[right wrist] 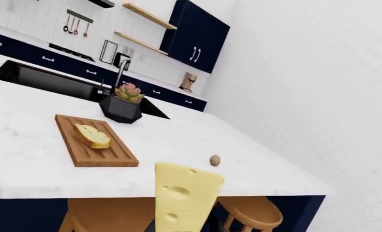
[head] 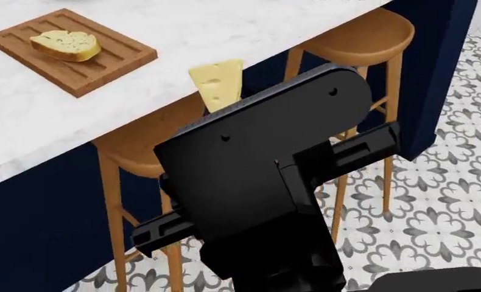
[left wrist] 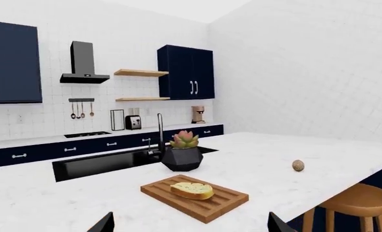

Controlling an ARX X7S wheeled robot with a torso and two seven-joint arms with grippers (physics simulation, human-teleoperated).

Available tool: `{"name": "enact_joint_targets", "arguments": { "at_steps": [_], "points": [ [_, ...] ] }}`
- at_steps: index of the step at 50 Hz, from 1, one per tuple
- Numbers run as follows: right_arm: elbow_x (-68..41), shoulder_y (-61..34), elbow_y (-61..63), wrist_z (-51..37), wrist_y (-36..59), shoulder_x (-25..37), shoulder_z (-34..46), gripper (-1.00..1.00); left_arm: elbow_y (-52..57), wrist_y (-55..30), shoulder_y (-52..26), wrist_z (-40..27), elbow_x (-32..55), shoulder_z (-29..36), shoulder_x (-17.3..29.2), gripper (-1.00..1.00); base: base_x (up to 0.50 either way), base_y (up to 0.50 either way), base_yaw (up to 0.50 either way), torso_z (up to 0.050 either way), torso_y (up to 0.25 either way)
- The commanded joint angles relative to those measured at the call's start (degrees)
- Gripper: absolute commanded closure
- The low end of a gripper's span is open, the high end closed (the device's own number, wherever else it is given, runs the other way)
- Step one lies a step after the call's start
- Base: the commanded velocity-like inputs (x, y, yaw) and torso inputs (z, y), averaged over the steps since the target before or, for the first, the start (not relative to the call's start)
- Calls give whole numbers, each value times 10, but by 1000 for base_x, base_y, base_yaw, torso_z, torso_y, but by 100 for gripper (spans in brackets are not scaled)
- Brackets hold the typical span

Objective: Pick up the wedge of cheese and place it on the slice of bread to prepare a simple cheese on bread dish.

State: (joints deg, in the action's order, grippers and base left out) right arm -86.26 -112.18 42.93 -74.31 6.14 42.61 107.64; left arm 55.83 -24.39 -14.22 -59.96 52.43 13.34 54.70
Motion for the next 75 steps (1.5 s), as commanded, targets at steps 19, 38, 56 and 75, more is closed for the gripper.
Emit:
{"name": "enact_joint_targets", "arguments": {
  "at_steps": [19,38,56,75],
  "points": [
    [15,21,-6,8,2,0,-9,100,1,7,3,-6,2,1,4,-100,0,0,500,0,1],
    [18,27,-11,14,4,-3,-14,100,0,10,2,-8,5,2,7,-100,0,0,500,0,0],
    [17,30,-13,15,9,-5,-18,100,-3,11,-2,-8,3,6,6,-100,0,0,500,0,1],
    [18,35,-11,15,10,-1,-23,100,-2,13,-3,-10,6,8,9,-100,0,0,500,0,0]
  ]
}}
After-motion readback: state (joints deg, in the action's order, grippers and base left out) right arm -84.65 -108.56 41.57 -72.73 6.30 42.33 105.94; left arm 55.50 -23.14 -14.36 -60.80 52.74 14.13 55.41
